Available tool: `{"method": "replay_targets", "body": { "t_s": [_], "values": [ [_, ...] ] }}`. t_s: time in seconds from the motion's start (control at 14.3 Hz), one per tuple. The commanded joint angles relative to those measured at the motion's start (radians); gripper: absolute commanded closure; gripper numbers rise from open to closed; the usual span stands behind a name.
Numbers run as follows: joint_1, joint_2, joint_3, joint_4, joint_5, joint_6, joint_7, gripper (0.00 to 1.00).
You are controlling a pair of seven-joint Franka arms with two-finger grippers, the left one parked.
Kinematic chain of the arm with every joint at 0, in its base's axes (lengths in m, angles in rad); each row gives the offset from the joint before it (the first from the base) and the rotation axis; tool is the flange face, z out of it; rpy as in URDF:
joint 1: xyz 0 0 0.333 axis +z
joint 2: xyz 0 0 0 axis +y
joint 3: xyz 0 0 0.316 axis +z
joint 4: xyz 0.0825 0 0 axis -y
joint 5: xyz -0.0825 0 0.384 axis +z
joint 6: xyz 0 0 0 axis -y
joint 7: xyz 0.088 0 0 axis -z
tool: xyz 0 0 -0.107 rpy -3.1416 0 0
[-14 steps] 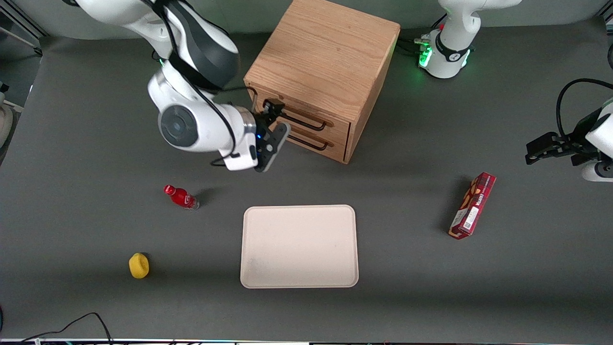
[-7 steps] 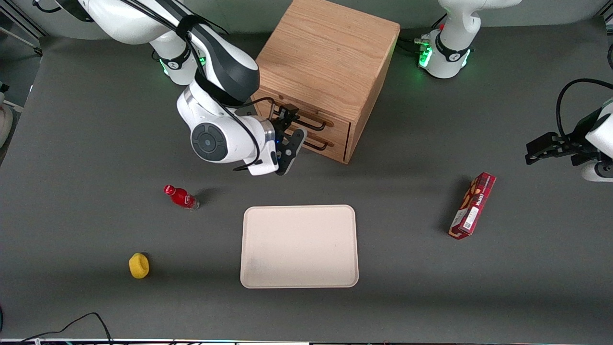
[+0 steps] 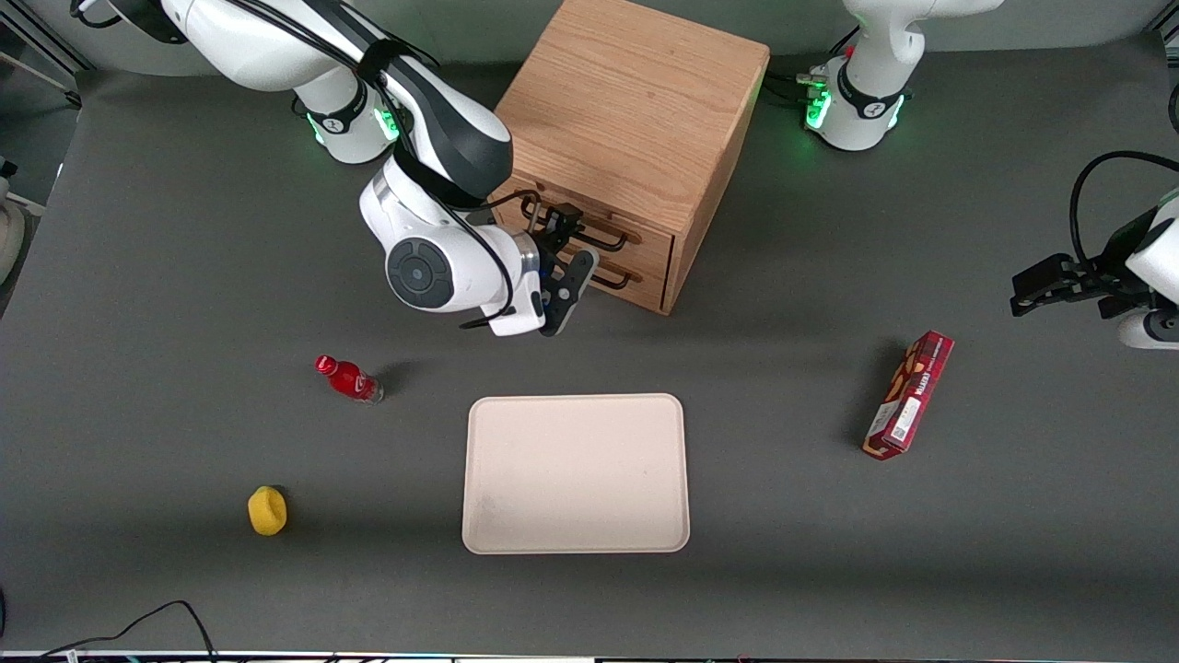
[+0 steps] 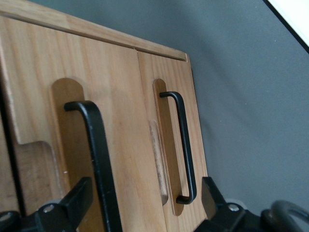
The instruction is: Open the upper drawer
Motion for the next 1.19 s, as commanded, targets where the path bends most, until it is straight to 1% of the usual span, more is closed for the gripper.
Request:
{"method": "replay_targets", "body": {
  "t_s": [0.0, 0.07, 0.28, 0.56, 0.84, 1.12],
  "values": [
    [0.004, 0.013, -0.001, -0.005, 0.004, 0.024, -0.018, 0.00],
    [0.004, 0.022, 0.001, -0.004, 0.001, 0.025, -0.018, 0.00],
    [-0.002, 0.054, -0.001, 0.018, -0.064, 0.031, -0.018, 0.00],
    [-0.012, 0.131, -0.019, 0.140, -0.096, 0.025, -0.018, 0.00],
    [-0.016, 0.171, -0.064, 0.220, -0.093, 0.007, -0.024, 0.00],
    [-0.016, 0.264, -0.111, 0.416, -0.094, -0.131, -0.065, 0.00]
  ]
}}
